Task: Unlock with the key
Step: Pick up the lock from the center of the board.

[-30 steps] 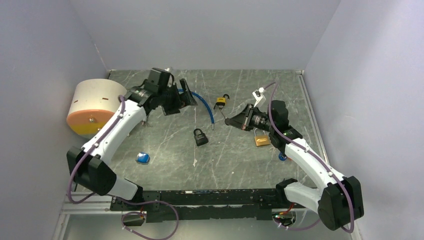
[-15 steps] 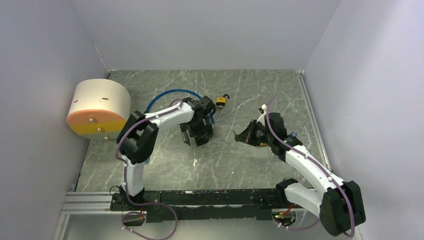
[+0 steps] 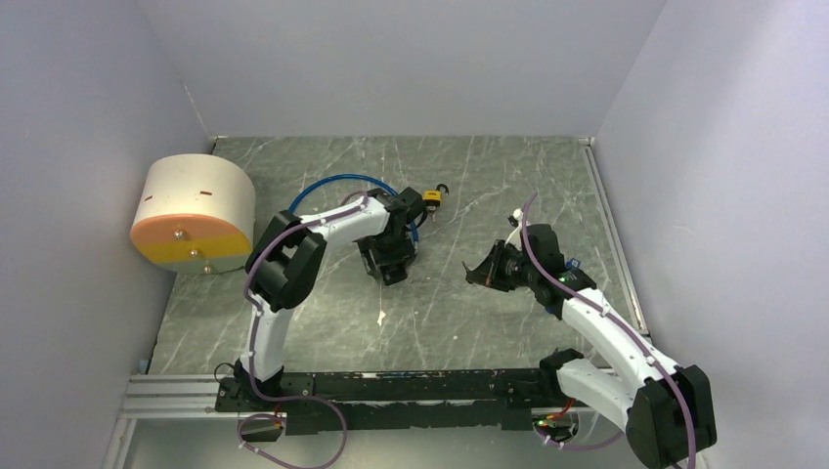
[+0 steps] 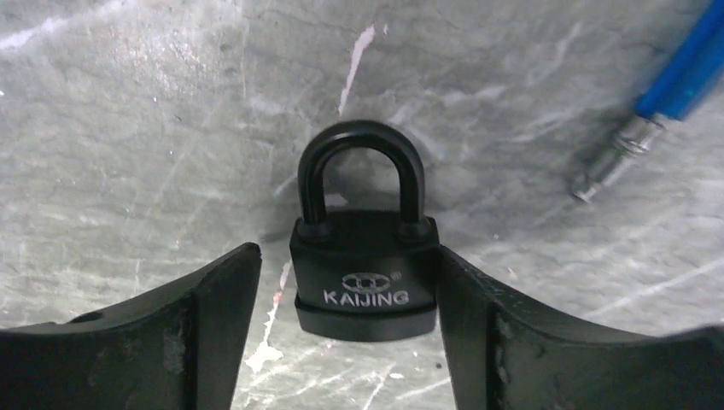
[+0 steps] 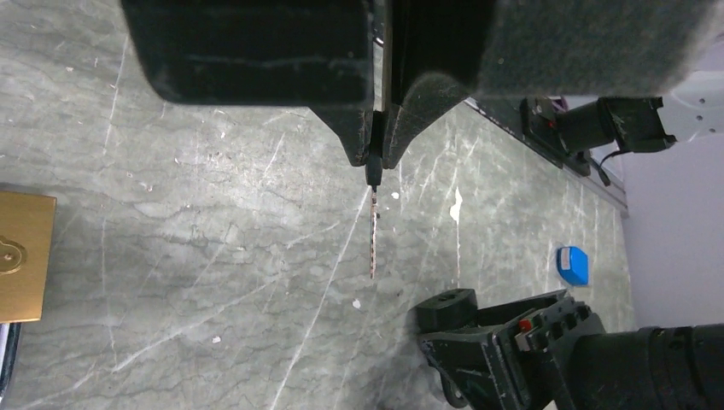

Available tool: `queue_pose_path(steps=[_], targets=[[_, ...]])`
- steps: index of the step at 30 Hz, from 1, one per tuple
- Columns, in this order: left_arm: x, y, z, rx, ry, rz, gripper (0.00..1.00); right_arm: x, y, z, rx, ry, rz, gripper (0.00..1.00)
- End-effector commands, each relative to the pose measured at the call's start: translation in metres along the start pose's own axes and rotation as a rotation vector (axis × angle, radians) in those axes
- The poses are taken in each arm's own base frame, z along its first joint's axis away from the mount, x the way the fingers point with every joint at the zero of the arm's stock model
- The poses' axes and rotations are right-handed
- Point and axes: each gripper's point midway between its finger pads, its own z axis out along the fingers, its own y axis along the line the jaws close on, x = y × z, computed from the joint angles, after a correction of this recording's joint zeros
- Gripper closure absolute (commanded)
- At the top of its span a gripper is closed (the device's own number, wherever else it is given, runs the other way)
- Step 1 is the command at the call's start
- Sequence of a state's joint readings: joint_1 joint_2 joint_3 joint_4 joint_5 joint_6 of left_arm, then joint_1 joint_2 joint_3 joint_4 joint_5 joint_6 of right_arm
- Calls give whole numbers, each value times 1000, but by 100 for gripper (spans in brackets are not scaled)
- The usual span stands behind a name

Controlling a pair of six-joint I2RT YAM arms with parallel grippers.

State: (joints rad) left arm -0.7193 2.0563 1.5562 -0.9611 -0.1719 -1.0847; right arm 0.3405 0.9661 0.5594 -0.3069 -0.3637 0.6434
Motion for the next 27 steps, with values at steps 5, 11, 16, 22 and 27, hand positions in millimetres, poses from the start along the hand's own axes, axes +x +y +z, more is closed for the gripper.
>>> queue_pose_path(steps=[5, 11, 16, 22, 27], targets=[[-4, -5, 27, 29, 33, -26, 37, 2, -2, -9, 1, -8, -45, 100], [-7, -27, 13, 260, 76, -47, 85, -5, 4, -13, -6, -32, -45, 100], [-18, -53, -35, 530, 154, -62, 98, -20, 16, -12, -48, -85, -8, 100], [-61, -78, -146, 1083, 201, -235, 97, -45, 65, -22, -315, -220, 23, 100], [-90, -70, -237, 1370, 223, -410, 97, -63, 103, -38, -497, -270, 79, 100]])
